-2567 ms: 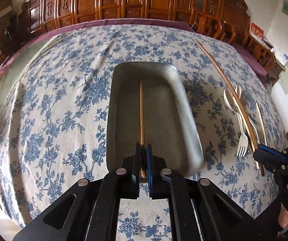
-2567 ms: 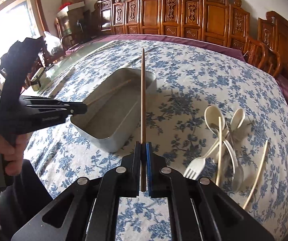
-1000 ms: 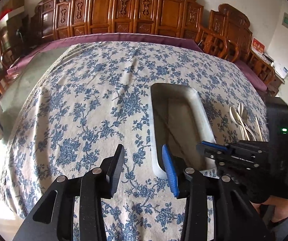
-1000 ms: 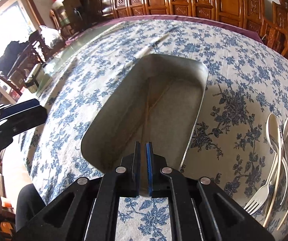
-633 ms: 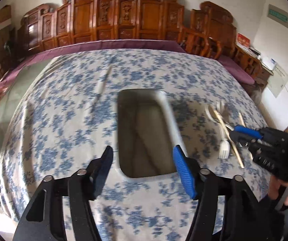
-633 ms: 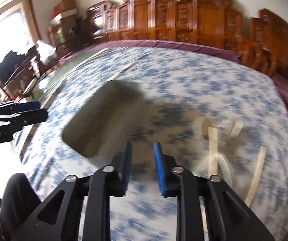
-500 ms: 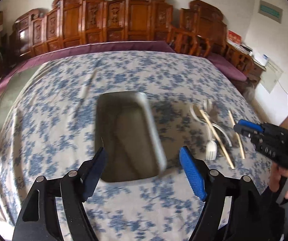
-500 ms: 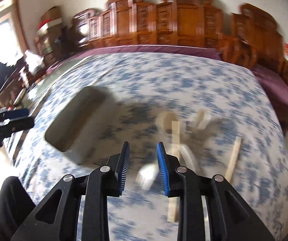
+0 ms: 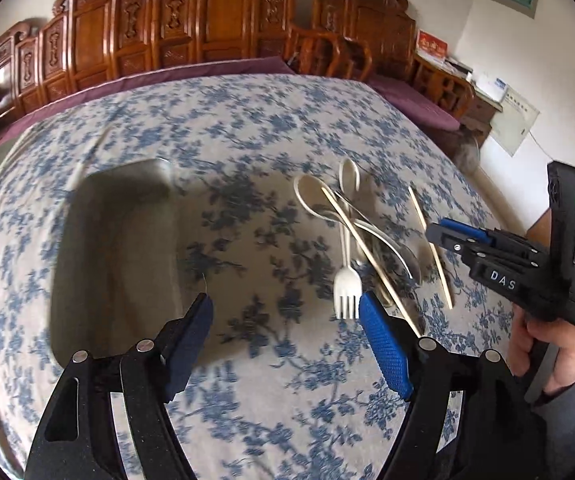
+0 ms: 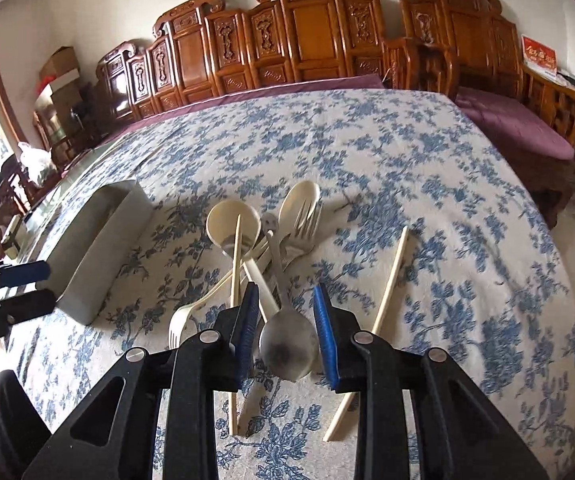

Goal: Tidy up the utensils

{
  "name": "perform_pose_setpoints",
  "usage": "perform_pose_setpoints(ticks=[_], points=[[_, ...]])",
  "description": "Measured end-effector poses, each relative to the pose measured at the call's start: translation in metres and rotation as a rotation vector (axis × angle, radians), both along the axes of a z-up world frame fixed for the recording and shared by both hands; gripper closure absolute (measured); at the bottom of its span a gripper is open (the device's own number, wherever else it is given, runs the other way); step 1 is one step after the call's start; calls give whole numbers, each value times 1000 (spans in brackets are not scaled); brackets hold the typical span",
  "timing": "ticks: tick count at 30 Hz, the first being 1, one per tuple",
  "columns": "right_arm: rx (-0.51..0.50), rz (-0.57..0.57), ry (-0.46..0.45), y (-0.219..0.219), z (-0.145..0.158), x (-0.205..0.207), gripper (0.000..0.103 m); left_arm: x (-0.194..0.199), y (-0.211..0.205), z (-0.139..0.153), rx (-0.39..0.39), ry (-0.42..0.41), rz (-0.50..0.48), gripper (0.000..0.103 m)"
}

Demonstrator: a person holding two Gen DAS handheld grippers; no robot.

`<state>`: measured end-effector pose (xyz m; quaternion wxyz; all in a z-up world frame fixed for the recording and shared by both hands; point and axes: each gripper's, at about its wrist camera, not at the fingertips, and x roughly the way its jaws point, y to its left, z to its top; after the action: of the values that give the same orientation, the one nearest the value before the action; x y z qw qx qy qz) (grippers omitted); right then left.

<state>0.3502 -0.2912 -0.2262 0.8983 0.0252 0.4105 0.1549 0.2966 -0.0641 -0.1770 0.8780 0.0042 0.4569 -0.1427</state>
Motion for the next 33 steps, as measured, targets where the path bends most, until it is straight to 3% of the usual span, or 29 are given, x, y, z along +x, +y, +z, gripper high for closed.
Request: perform_pose_setpoints(ticks=[7, 18, 20, 22, 24, 33], points=[[-33, 7, 14, 2, -10, 0, 72, 15, -33, -31, 27, 50, -45, 31], [-15, -23, 15, -5, -10, 5, 72, 39, -78, -60, 121, 79, -87, 48], [-10, -22, 13, -5, -9, 5, 72, 41, -84, -63, 155, 72, -84, 55], [-10, -24, 13, -5, -9, 5, 72, 42, -85, -66, 177, 72, -76, 63], [-9, -26, 15, -5, -9, 6, 72, 42, -82, -67, 185, 76, -62, 82], [-22, 23, 15, 12, -11, 2, 72, 26, -49, -48, 122, 45, 6, 83]])
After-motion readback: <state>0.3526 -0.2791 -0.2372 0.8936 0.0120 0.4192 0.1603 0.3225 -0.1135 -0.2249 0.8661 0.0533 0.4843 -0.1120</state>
